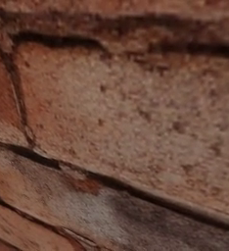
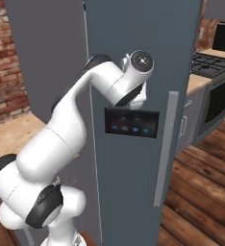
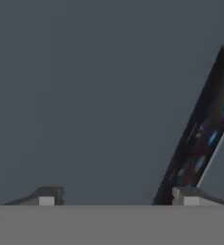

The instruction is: Take the orange and cucumber from the second highest rack and move them to the highest rack where the pear and peach are located, to maximize freezer space. Close the freezer door after rearranging.

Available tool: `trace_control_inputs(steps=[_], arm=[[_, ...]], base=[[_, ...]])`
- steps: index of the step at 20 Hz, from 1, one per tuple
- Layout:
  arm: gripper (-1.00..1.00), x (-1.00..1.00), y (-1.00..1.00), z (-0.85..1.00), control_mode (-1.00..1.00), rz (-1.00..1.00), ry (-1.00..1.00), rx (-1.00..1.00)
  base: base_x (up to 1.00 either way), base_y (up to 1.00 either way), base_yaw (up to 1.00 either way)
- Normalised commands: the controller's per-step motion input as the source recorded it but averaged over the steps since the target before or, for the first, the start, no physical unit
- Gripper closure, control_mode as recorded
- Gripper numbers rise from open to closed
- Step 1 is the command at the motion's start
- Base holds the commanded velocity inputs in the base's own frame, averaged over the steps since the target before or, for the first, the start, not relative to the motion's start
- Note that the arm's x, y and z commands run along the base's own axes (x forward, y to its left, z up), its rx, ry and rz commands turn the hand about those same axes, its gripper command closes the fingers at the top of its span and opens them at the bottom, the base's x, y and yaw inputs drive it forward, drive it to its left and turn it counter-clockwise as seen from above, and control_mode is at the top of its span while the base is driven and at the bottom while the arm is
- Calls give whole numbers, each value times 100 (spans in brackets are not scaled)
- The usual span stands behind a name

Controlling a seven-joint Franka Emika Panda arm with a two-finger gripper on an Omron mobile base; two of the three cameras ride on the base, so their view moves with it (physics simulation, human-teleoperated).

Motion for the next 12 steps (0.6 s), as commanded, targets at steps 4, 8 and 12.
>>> trace_control_inputs(steps=[4,8,12], arm=[[-100,88,-5,-12,-100,2,0,28],[-100,71,1,-16,-100,10,-2,23],[-100,55,12,-20,-100,14,-1,17]], base=[[0,0,0],[0,0,0],[0,0,0]])
